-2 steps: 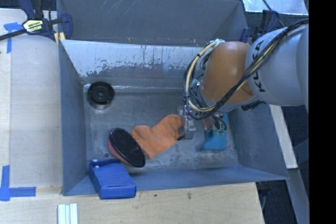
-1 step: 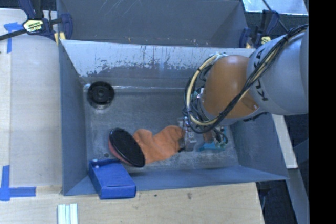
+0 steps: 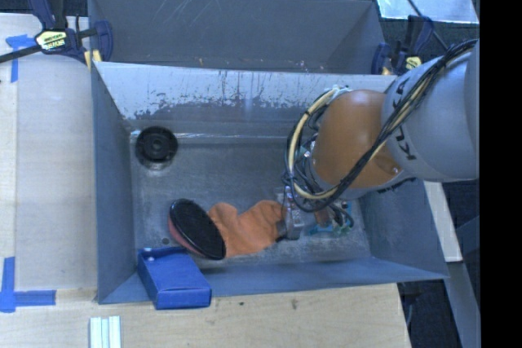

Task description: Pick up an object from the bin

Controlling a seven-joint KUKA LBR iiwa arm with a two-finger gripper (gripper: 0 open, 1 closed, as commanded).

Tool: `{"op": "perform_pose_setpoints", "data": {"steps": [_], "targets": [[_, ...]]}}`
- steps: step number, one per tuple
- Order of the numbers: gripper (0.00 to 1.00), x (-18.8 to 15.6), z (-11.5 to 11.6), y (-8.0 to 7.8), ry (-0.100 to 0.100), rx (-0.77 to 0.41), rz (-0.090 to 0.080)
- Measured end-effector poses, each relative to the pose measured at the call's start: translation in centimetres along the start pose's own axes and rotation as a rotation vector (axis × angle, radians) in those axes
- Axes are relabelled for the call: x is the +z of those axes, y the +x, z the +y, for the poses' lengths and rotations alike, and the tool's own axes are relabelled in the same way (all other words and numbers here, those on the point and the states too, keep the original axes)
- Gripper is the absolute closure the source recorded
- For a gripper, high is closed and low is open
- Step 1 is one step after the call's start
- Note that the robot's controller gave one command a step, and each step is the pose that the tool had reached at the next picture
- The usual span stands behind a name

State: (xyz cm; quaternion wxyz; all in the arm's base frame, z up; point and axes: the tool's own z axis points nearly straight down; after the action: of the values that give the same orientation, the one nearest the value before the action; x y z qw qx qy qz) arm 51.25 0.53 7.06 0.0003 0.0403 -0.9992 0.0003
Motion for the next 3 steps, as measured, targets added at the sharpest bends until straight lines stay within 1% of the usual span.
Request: {"op": "perform_pose_setpoints", "data": {"steps": [1, 2, 3], "targets": [[1.0, -0.1, -6.7, -5.4, 0.001, -0.013, -0.006], [1.0, -0.1, -6.7, -5.4, 0.001, -0.013, -0.006], [1.0, -7.7, -11.1, -6.2, 0.0, -0.003, -0.004]]}}
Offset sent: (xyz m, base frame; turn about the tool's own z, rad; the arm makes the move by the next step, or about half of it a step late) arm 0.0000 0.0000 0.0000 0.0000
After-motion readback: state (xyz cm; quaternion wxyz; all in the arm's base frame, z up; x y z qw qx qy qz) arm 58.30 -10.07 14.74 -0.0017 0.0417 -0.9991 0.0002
